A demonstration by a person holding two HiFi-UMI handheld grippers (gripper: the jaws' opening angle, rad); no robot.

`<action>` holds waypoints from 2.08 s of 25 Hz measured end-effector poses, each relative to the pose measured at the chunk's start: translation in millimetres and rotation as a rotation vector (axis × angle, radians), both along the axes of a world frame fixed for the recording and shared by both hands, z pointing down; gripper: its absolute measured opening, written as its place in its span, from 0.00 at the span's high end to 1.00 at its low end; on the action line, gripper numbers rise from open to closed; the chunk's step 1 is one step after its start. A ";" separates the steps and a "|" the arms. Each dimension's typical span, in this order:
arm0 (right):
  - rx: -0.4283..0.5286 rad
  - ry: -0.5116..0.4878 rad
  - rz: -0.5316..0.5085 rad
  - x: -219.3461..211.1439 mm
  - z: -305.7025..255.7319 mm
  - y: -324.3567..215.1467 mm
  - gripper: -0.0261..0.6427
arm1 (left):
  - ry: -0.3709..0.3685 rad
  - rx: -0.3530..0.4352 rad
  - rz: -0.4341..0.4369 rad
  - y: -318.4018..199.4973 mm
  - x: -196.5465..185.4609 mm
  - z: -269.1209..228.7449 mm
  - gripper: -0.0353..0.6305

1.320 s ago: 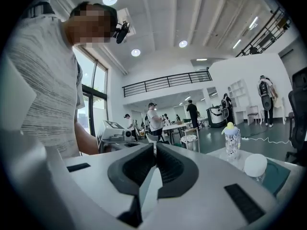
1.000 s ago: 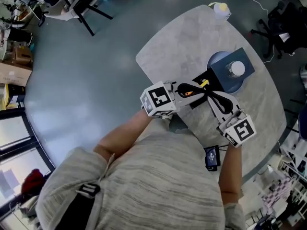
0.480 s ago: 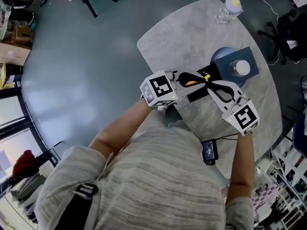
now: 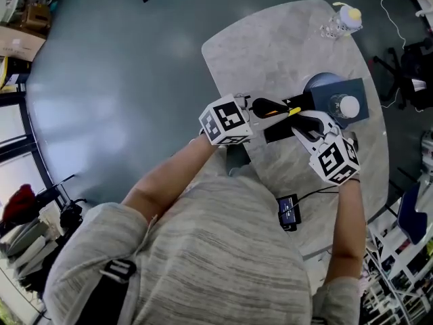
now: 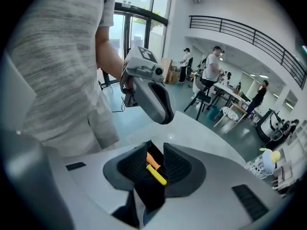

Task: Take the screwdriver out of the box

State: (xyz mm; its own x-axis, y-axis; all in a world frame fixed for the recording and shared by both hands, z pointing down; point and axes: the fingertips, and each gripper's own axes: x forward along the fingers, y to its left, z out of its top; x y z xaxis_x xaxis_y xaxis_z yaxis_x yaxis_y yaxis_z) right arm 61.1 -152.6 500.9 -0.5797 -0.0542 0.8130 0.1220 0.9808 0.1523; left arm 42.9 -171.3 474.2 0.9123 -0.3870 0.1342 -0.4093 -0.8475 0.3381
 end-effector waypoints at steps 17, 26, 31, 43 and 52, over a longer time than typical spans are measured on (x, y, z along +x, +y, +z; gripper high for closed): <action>0.136 0.460 -0.421 19.1 99.5 4.3 0.83 | 0.010 -0.047 -0.090 -12.2 -11.5 25.0 0.90; 0.222 0.605 -0.489 30.1 136.3 -8.6 0.82 | 0.031 -0.063 -0.120 -13.4 -16.6 26.0 0.90; 0.231 0.632 -0.517 34.2 150.4 -10.4 0.82 | 0.038 -0.072 -0.132 -14.8 -19.9 26.9 0.90; 0.226 0.670 -0.545 39.2 171.5 -12.6 0.82 | 0.039 -0.091 -0.155 -15.2 -26.7 31.4 0.90; 0.217 0.706 -0.580 42.9 180.0 -11.3 0.81 | 0.036 -0.093 -0.162 -14.8 -29.2 29.7 0.90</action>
